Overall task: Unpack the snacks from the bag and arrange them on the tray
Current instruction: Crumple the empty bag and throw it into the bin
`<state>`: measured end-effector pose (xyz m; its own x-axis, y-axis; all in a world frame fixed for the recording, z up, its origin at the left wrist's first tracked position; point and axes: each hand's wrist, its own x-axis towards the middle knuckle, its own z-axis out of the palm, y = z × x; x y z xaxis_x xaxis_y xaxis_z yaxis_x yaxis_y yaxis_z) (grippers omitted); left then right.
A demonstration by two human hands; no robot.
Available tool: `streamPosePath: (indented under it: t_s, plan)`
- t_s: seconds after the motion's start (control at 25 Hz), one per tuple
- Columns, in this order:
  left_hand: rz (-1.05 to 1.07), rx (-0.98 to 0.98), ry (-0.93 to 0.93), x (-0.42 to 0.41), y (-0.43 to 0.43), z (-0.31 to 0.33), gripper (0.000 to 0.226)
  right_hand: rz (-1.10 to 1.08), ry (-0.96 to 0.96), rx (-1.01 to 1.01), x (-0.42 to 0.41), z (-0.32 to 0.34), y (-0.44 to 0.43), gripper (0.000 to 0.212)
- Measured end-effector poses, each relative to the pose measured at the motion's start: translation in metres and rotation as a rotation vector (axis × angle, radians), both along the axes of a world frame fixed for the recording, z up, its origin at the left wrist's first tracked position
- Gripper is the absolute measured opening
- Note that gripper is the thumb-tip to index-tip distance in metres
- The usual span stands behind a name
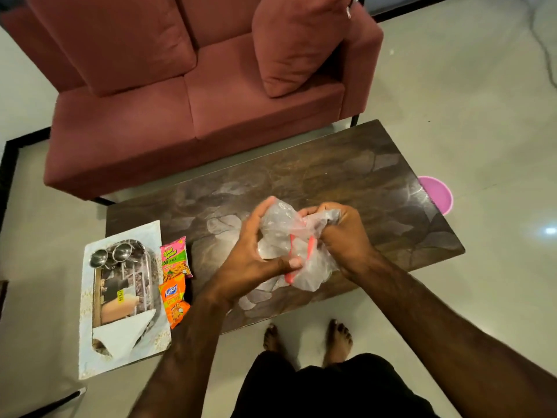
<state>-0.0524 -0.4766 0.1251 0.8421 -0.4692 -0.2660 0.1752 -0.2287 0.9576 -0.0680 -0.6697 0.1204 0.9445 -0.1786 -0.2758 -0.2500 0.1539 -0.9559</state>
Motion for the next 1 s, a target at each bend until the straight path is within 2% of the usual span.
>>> streamPosePath:
  t_s: [0.08, 0.12, 0.2, 0.28, 0.36, 0.44, 0.52, 0.64, 0.72, 0.88, 1.0]
  plan:
    - [-0.13, 0.007, -0.008, -0.001, -0.015, 0.0, 0.111, -0.023, 0.02, -0.042, 0.002, 0.002, -0.001, 0.007]
    - [-0.098, 0.046, -0.071, -0.001, -0.023, -0.001, 0.108, -0.035, 0.037, -0.048, 0.002, 0.003, 0.001, 0.007]
    - [0.067, 0.094, -0.209, 0.002, -0.03, -0.006, 0.083, -0.042, 0.054, 0.024, 0.002, 0.006, 0.006, 0.009]
    - [0.204, 0.071, -0.205, 0.009, -0.025, -0.01, 0.055, 0.009, 0.047, 0.156, 0.004, 0.007, 0.009, 0.025]
    - [0.272, 0.14, -0.218, 0.02, -0.012, -0.014, 0.04, 0.154, 0.029, 0.216, 0.005, 0.005, 0.011, 0.045]
    - [0.318, 0.18, -0.239, 0.029, 0.003, -0.015, 0.038, 0.28, -0.001, 0.139, 0.002, 0.001, 0.018, 0.069]
    - [0.343, 0.212, -0.241, 0.035, 0.011, -0.011, 0.039, 0.303, -0.05, 0.01, 0.001, -0.002, 0.029, 0.08]
    - [0.286, 0.451, -0.425, 0.034, 0.01, -0.009, 0.032, 0.196, -0.097, -0.167, 0.0, -0.001, 0.044, 0.076]
    - [0.161, 0.481, -0.507, 0.033, 0.007, -0.009, 0.024, 0.084, -0.127, -0.223, -0.001, -0.002, 0.047, 0.069]
    - [-0.09, 0.292, -0.38, 0.038, 0.004, -0.005, 0.02, -0.254, 0.001, -0.161, 0.005, -0.003, 0.033, 0.026]
    - [-0.059, 0.015, -0.14, 0.04, -0.007, 0.001, 0.029, -0.366, 0.045, -0.246, 0.015, -0.008, 0.012, 0.017]
